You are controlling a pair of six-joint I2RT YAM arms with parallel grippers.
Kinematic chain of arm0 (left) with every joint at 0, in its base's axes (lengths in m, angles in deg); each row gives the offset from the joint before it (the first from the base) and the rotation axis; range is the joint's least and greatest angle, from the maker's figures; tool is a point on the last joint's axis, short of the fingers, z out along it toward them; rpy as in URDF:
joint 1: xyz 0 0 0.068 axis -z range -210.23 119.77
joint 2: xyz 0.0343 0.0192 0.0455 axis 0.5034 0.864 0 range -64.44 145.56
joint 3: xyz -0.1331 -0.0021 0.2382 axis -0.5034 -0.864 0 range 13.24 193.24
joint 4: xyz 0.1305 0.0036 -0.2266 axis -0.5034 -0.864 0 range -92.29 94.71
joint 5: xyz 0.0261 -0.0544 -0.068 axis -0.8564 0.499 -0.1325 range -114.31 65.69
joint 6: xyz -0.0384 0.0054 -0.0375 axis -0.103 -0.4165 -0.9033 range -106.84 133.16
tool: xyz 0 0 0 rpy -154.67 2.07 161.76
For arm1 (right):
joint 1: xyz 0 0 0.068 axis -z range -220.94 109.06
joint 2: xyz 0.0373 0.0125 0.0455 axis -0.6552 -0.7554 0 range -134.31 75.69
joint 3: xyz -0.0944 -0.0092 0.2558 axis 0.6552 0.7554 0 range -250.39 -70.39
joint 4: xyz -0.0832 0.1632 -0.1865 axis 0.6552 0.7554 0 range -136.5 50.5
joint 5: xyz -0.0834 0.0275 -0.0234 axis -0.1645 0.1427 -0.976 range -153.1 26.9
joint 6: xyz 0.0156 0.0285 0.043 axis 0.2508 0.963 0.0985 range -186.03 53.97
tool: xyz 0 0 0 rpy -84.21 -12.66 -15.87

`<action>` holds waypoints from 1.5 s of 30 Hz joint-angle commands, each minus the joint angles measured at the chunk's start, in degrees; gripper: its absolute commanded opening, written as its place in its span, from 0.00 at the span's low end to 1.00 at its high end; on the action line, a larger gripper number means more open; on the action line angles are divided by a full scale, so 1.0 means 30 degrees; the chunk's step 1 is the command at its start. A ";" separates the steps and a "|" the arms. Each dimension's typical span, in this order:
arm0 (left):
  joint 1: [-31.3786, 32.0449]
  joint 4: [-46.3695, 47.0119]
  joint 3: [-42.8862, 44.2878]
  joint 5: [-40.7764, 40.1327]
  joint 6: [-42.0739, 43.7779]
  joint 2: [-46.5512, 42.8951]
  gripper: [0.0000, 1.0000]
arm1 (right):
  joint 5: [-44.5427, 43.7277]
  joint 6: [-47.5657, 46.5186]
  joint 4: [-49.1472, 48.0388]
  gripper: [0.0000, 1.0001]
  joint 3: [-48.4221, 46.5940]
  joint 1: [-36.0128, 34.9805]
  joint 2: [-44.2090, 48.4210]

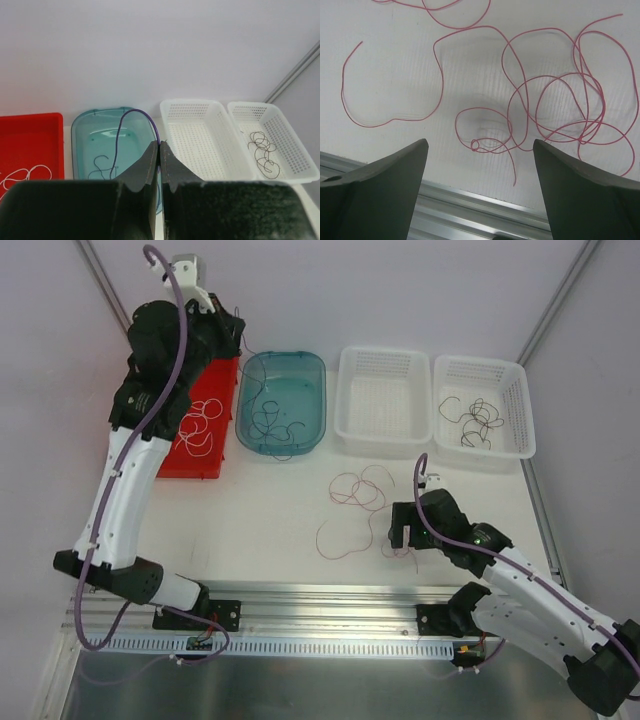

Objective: Untangle the cables

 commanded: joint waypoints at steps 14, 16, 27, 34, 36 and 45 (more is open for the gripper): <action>-0.0226 0.0631 0.6968 -0.1764 0.2721 1.3068 0.08 | 0.0490 0.0194 0.0937 0.96 -0.0465 0.0036 0.0876; -0.0255 0.0573 0.6824 -0.1852 0.2722 1.3806 0.26 | 0.0431 0.0195 0.1142 0.96 -0.0435 0.0036 0.0906; -0.0168 0.0661 -0.2097 -0.0125 -0.0057 0.7517 0.96 | 0.0577 0.0048 0.0675 0.96 -0.0494 0.0036 0.0496; 0.1324 0.2911 -1.0862 -0.1614 -0.2986 0.2243 0.93 | 0.0811 0.0195 0.0059 0.96 -0.0230 0.0007 0.0436; 0.2173 0.4755 -1.3928 -0.3305 -0.4510 0.0748 0.89 | 0.0782 0.0224 0.0030 0.96 -0.0201 0.0007 0.0466; 0.4138 1.2925 -2.0275 -0.6392 -0.6329 0.0477 0.73 | 0.0929 0.0546 0.0058 0.95 0.0209 -0.0052 0.1430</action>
